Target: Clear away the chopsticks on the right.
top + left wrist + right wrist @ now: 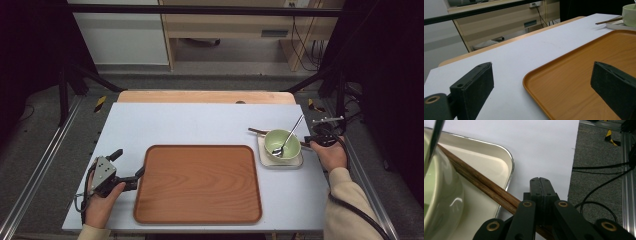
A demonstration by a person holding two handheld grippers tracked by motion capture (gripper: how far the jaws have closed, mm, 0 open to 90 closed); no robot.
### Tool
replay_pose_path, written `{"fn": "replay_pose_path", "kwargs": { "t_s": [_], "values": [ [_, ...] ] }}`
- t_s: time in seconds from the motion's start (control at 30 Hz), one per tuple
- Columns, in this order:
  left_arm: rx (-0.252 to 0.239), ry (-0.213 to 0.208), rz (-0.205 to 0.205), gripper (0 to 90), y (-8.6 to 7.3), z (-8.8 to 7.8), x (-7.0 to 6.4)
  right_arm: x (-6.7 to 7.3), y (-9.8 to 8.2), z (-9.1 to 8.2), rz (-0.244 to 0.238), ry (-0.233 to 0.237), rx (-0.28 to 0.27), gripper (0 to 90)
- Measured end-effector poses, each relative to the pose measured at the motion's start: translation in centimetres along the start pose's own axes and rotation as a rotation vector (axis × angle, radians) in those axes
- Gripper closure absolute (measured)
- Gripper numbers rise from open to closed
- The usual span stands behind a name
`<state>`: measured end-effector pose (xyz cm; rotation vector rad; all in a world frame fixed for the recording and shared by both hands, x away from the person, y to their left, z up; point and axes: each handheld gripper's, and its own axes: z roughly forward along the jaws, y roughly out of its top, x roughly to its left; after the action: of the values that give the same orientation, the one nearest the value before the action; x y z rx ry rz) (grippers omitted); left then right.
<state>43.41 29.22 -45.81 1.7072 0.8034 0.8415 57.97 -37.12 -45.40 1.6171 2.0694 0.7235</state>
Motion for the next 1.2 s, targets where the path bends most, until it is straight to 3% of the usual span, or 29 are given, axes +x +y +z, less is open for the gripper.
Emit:
{"fn": "replay_pose_path", "kwargs": {
  "t_s": [0.4, 1.2],
  "values": [
    [-0.008, 0.000, -0.031, 4.3, -0.2, -0.1, 0.5, 0.3, -0.5, -0.7, -0.004, 0.018, -0.007, 90.0],
    [0.002, -0.004, -0.030, 4.2, -0.5, 0.0, 0.6, 0.8, -0.7, -1.0, -0.022, 0.038, -0.007, 90.0]
  ]
}}
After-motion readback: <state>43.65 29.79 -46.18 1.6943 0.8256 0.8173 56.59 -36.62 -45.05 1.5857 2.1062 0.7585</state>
